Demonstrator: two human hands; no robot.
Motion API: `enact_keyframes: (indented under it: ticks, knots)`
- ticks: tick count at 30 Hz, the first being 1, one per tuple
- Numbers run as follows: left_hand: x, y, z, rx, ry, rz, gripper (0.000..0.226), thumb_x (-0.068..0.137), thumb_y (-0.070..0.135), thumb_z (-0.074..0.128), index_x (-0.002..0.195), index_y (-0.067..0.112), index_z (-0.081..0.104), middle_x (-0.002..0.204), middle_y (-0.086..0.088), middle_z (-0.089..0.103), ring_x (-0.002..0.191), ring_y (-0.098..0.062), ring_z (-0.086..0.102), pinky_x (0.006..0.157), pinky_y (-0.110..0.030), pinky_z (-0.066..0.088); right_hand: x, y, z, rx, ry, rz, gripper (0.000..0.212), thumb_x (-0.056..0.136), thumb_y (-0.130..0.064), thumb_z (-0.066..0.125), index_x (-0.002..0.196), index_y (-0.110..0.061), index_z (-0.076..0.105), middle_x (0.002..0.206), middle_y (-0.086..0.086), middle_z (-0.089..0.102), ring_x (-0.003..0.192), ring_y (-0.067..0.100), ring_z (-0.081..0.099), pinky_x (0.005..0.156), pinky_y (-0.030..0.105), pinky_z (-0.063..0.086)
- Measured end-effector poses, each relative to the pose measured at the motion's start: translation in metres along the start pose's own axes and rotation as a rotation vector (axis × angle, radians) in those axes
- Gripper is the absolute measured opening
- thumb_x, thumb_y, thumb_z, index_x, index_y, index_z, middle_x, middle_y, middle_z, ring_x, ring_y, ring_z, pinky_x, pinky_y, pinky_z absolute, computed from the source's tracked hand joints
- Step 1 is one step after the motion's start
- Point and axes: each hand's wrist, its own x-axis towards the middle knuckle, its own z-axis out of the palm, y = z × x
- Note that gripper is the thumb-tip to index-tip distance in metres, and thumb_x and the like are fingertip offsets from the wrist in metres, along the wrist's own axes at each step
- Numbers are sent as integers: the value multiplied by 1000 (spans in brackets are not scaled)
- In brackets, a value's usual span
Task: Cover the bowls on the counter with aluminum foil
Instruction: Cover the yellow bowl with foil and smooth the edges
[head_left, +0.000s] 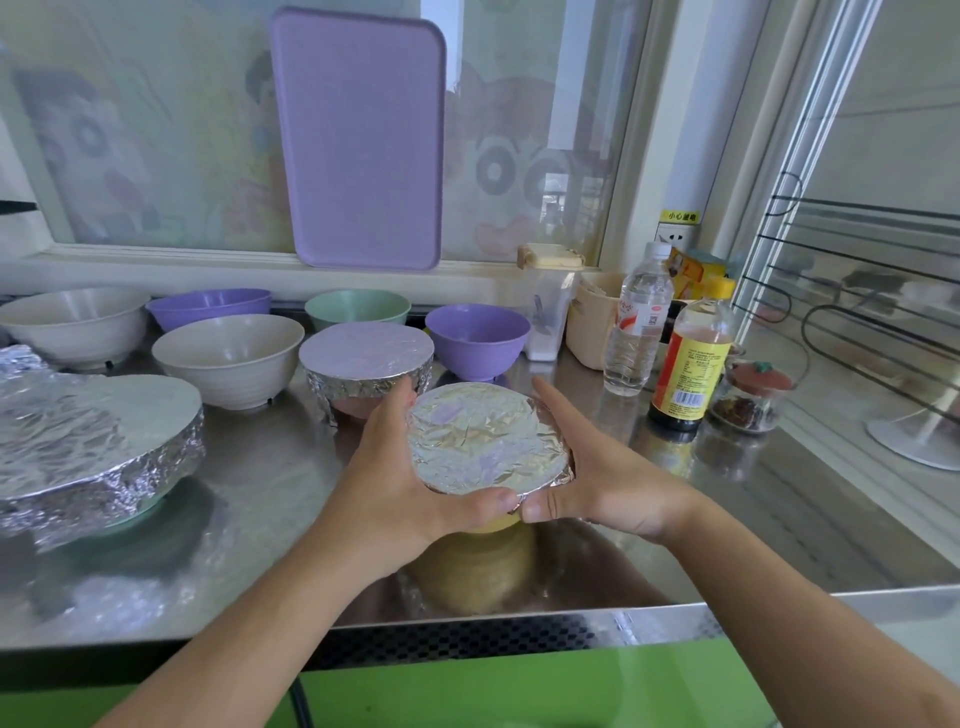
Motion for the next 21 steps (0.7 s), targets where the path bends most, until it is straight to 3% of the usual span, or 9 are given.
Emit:
enact_keyframes:
  ticks: [3,7,8,11,13,17,20,21]
  knots:
    - [1,-2,0,4,-10,-17,144,36,80,92,156,36,26,153,15,40,141,0,43,117,-40,42,-1,5,3,-10,37,16,111,79,10,84,138,-56,17,114,-58,53,116,-25,55,90,5,47]
    - [-2,1,-1,18,3,-8,138,37,79,91,153,38,27,152,18,37,138,9,38,114,-28,40,-4,4,2,-10,20,76,127,76,1,90,156,-52,7,142,-45,47,128,-19,51,98,10,47]
    - [-3,1,-1,35,10,-5,140,38,78,92,154,37,25,152,17,36,138,8,38,115,-29,39,-5,3,0,-9,4,84,122,78,-3,89,156,-53,9,142,-46,47,129,-21,50,99,8,46]
    - [-3,1,1,64,13,13,143,39,77,94,157,32,27,151,13,41,140,-3,42,115,-37,43,-8,-2,-1,17,3,80,89,87,-15,75,141,-55,17,119,-60,48,116,-36,42,90,-2,40]
    - [-3,0,5,66,17,14,141,37,77,96,153,31,33,148,12,47,138,-9,49,111,-42,48,-9,-1,-1,31,36,92,86,92,-14,73,140,-54,15,118,-59,41,108,-42,39,86,-6,37]
    - [-2,-2,7,91,25,33,141,37,76,97,153,28,34,147,11,52,137,-11,52,109,-42,50,-10,2,-1,54,15,113,80,96,-10,71,128,-60,17,101,-68,46,104,-43,40,85,-7,37]
    - [-3,-3,4,88,23,41,135,40,72,98,152,30,35,145,11,51,136,-10,52,109,-42,51,-2,13,-3,37,50,87,87,88,-48,79,144,-55,13,120,-62,46,116,-40,37,92,-3,37]
    - [-3,-3,3,96,22,46,131,40,70,99,149,32,36,143,12,50,134,-7,52,109,-40,50,0,14,-3,42,95,70,83,83,-64,77,146,-52,23,128,-53,49,119,-37,39,93,-1,38]
